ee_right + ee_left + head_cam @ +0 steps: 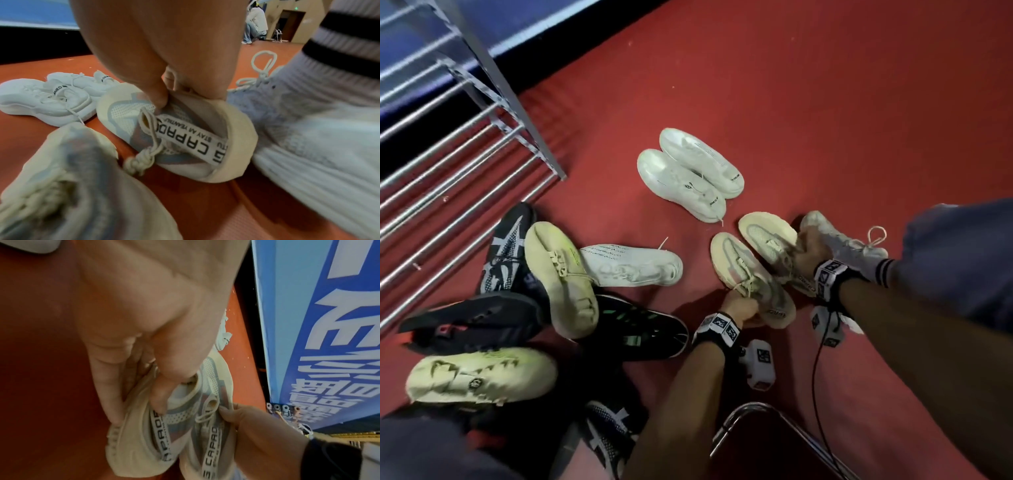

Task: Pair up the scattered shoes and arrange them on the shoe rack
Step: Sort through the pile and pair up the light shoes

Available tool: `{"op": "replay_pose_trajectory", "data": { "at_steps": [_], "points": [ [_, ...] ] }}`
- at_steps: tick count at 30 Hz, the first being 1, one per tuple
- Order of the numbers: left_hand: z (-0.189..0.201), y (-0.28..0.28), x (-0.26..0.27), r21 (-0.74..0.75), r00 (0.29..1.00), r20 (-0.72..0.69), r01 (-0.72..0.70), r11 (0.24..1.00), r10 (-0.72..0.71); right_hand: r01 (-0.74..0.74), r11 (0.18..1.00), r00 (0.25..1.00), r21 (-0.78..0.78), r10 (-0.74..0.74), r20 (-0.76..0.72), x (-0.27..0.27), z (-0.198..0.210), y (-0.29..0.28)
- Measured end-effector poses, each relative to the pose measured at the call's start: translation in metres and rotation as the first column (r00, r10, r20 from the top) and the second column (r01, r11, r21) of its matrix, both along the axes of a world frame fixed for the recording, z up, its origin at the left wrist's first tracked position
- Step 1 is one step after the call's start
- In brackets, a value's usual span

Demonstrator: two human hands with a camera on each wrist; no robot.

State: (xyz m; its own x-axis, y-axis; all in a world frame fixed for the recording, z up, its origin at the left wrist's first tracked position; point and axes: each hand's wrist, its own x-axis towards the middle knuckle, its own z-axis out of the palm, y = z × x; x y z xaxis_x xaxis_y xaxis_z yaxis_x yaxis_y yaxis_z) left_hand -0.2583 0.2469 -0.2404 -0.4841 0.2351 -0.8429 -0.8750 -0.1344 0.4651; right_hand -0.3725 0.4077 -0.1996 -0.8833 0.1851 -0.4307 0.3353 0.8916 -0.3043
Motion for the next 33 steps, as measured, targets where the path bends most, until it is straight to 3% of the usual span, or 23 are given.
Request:
{"op": "replay_pose_trajectory", "data": {
  "at_steps": [4,7,8,12,18,22,24,27,33],
  "points": [
    [-0.023,0.0,0.0,-0.15,0.995,-0.023,0.09,0.985,-0.094,-0.11,0.992,0.991,0.062,0.105,0.078,-0.016,-0.012,-0.014],
    [-0.025,0.002,-0.008,-0.27,0.978,-0.055,0.179,0.946,-0.2,0.089,0.995,0.994,0.044,-0.092,0.061,-0.026,-0.019,-0.018],
    [-0.021,0.002,-0.012,-0.319,0.973,-0.078,0.18,0.931,-0.215,0.014,0.99,0.997,0.138,-0.024,0.073,-0.028,-0.023,-0.014],
    [-0.022,0.011,-0.021,-0.444,0.986,-0.089,0.09,0.892,-0.144,-0.007,0.986,0.993,0.169,-0.014,0.121,-0.038,-0.032,-0.006],
    [-0.033,0.019,-0.034,-0.351,0.997,-0.079,-0.049,0.935,0.022,-0.115,0.974,0.984,0.195,0.084,0.16,-0.044,-0.018,-0.015],
    [-0.031,0.01,-0.04,-0.349,0.992,-0.11,0.02,0.937,-0.062,-0.057,0.991,0.986,0.121,0.037,0.162,-0.044,-0.025,-0.013],
    [-0.03,0.007,-0.042,-0.372,0.982,-0.142,0.064,0.926,-0.125,-0.043,0.986,0.992,0.161,0.022,0.128,-0.04,-0.029,-0.015],
    [-0.029,0.002,-0.047,-0.304,0.971,-0.178,0.1,0.947,-0.16,0.031,0.993,0.997,0.117,-0.039,0.069,-0.037,-0.035,-0.023],
    [-0.045,0.013,-0.064,-0.269,0.956,-0.211,0.143,0.952,-0.203,-0.001,0.988,1.0,0.155,-0.002,0.015,-0.058,-0.041,-0.034]
  ]
}}
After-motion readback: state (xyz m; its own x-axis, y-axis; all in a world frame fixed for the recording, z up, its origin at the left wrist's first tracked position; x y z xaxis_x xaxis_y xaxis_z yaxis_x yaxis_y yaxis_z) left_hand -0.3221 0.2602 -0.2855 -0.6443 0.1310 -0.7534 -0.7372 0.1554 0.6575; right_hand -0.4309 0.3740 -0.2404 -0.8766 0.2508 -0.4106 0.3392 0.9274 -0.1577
